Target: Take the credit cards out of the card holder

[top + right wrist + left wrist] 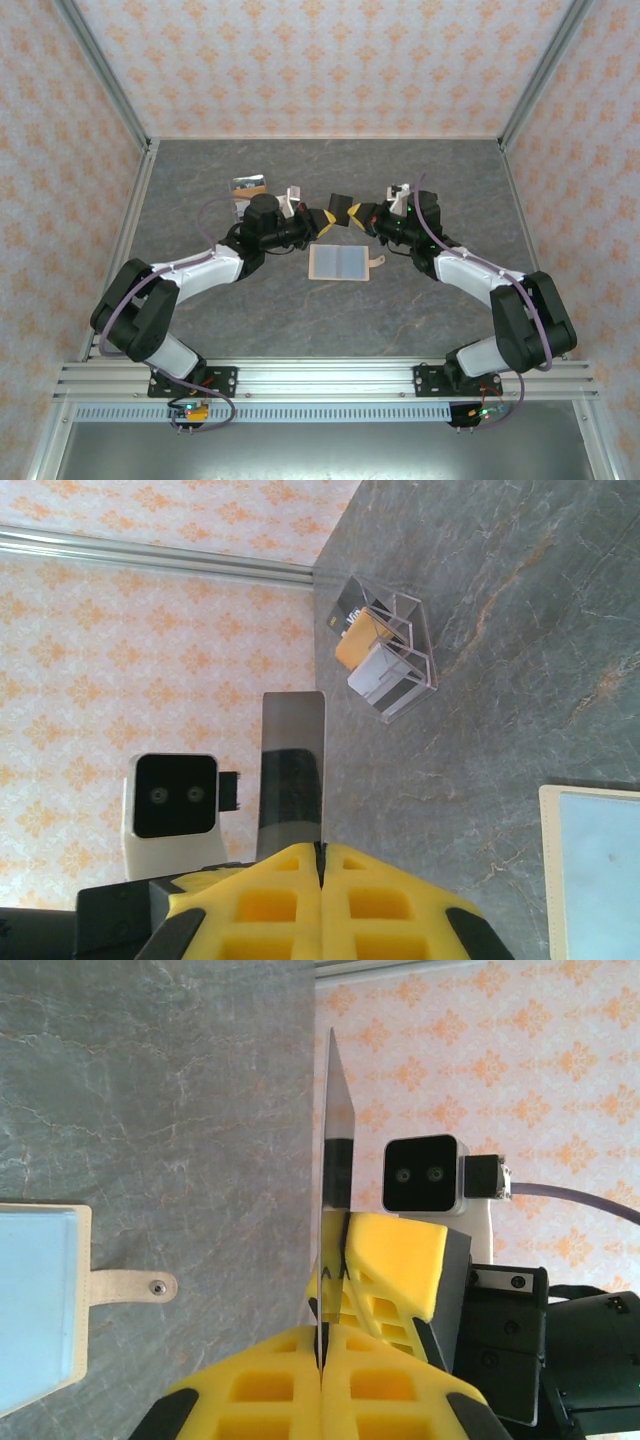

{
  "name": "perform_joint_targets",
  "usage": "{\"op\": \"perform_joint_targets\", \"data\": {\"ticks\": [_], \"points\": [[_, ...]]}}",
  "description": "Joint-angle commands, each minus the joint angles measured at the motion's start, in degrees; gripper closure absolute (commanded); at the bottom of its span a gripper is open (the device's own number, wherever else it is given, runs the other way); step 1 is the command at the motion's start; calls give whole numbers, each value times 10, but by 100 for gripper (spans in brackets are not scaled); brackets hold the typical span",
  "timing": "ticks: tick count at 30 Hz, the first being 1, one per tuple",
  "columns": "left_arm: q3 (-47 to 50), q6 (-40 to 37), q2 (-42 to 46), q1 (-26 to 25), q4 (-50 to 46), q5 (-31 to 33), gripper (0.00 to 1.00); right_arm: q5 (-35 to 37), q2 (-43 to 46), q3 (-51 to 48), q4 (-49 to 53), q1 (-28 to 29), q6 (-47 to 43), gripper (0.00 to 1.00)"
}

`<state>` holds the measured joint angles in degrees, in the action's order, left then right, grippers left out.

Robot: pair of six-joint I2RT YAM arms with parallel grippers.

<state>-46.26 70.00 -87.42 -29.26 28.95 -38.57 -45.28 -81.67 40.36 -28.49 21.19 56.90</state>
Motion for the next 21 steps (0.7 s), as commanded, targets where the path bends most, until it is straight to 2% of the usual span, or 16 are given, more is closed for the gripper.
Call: {"op": "perform_joint_targets", "data": {"ticks": [1,3,5,8,13,16,21], "points": [[-27,-64,34,-5,-78,15,100,9,11,9,35,0,-40,95],[-39,-100,47,-3,-132,32,100,31,25,13,82,0,-71,82],[-51,-143,61,0,-193,55,100,60,46,12,125,-1,-100,63],[-75,-222,85,7,-302,109,100,102,74,14,181,0,-136,42],[-111,-358,134,9,-481,278,100,181,96,26,276,0,-179,30],[-120,-424,159,9,-525,355,100,203,96,26,294,0,-185,22],[-137,-517,175,15,-553,452,100,210,92,24,290,-1,-188,2]]}}
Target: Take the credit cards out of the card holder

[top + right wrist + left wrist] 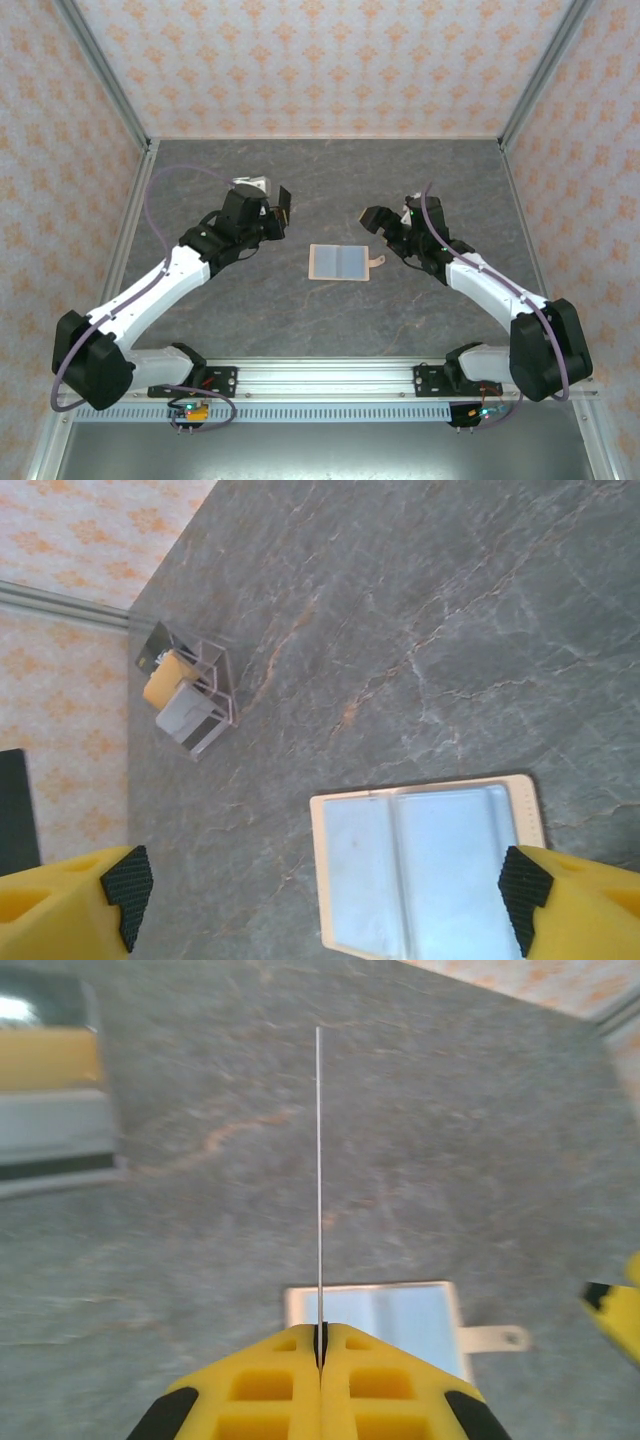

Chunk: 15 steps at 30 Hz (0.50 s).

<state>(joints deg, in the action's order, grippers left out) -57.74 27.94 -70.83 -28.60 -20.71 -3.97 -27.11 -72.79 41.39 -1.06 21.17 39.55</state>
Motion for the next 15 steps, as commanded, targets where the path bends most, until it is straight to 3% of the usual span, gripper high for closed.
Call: {"op": "perform_joint_targets", "data": {"ticks": [1,5,10,15], "points": [[-27,-116,8,14,-54,115,100,28,3,15,15,0,-16,1],[-55,-187,-14,57,-43,100,100,28,1,19,20,0,-22,1],[-79,-300,-50,108,5,36,100,27,-4,20,25,0,-24,1],[-163,-367,-136,184,-55,-22,100,22,-4,21,29,0,-28,1]]}}
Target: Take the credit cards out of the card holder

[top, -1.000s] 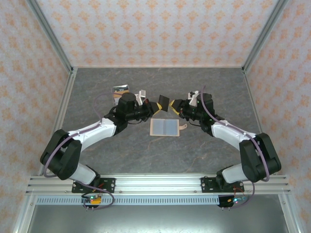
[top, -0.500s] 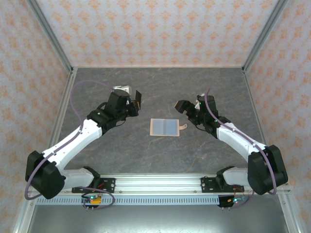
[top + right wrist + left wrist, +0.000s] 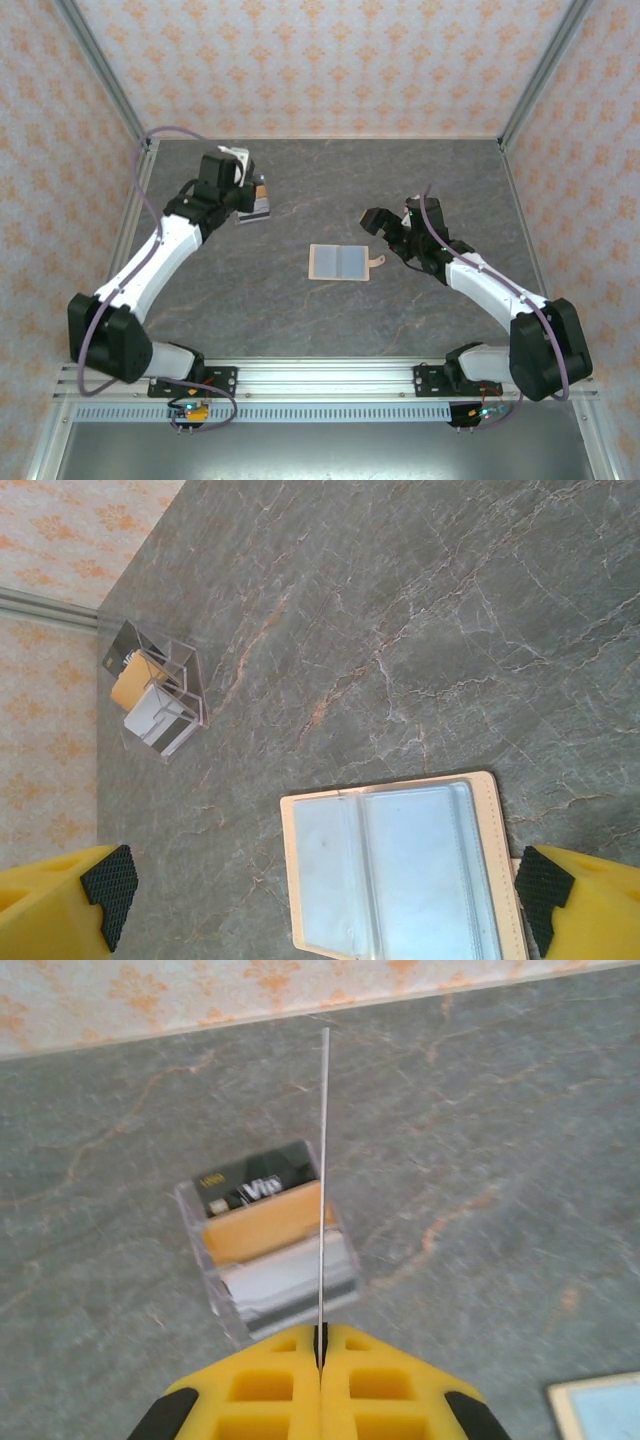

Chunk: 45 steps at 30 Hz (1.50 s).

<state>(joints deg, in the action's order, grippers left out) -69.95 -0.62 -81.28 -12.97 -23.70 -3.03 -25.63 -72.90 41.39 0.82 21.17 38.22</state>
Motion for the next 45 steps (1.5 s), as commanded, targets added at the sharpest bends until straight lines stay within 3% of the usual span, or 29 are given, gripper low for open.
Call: {"op": "perform_joint_targets", "data": {"ticks": [1,10,23,33,45], "points": [[-52,-98,-46,39,-31,-46,100,7,-5,23,14,0,-17,1],[-162,-324,-166,68,-89,-113,100,-6,-21,35,19,0,-22,1],[-333,-562,-313,88,-247,-157,100,3,-30,55,36,0,-23,1],[-353,-611,-343,107,-261,-136,100,4,-45,65,24,0,-1,1],[-381,-616,-382,107,-234,-109,100,3,-34,57,18,2,9,1]]}}
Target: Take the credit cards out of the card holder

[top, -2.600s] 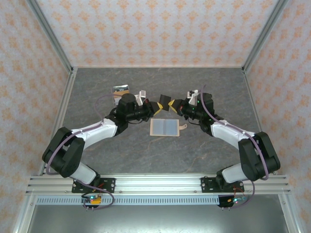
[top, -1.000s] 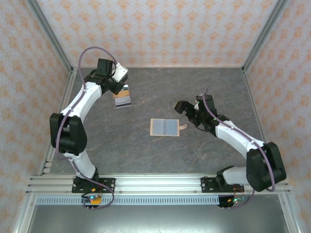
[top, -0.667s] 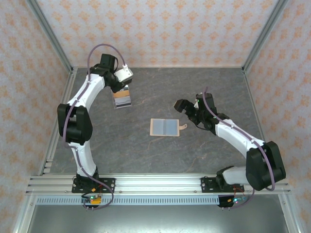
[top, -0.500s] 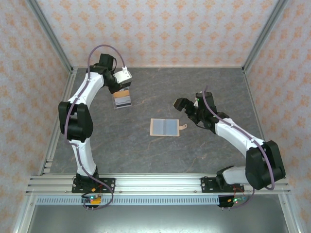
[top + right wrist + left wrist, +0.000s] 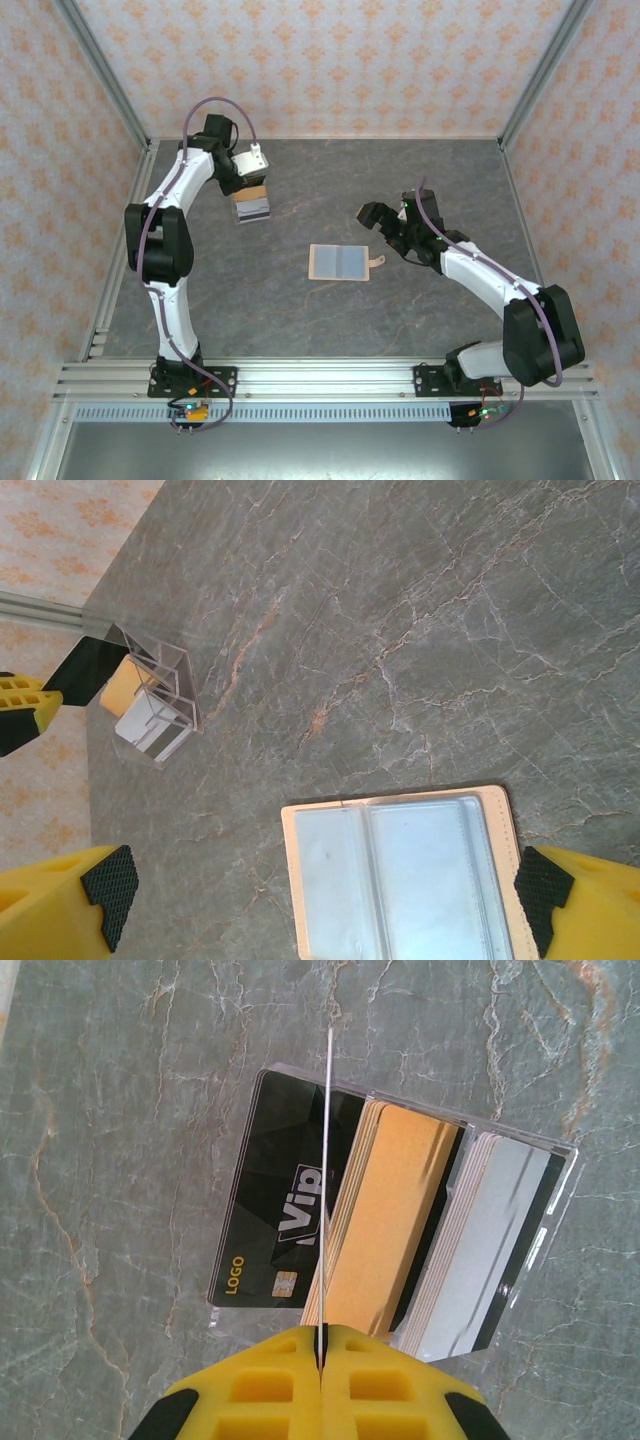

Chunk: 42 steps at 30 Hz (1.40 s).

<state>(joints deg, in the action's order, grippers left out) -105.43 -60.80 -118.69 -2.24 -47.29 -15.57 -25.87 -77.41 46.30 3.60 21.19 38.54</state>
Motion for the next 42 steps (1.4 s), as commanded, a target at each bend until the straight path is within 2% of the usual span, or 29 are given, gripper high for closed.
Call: {"op": "perform_joint_targets", "data": {"ticks": [1,14,22,32,39,42], "points": [[-32,-16,-11,0,0,18,100,7,11,8,-10,2,6,1],[-100,-65,-56,0,-58,25,100,9,1,15,-12,7,8,1],[-97,-64,-61,1,-43,34,100,8,-7,19,-14,10,10,1],[-80,-51,-61,4,-2,71,87,8,-7,18,-17,12,11,1],[-71,-38,-61,3,17,87,75,8,-6,16,-18,13,12,1],[-65,-29,-56,3,27,88,73,8,-4,15,-17,13,12,1]]}}
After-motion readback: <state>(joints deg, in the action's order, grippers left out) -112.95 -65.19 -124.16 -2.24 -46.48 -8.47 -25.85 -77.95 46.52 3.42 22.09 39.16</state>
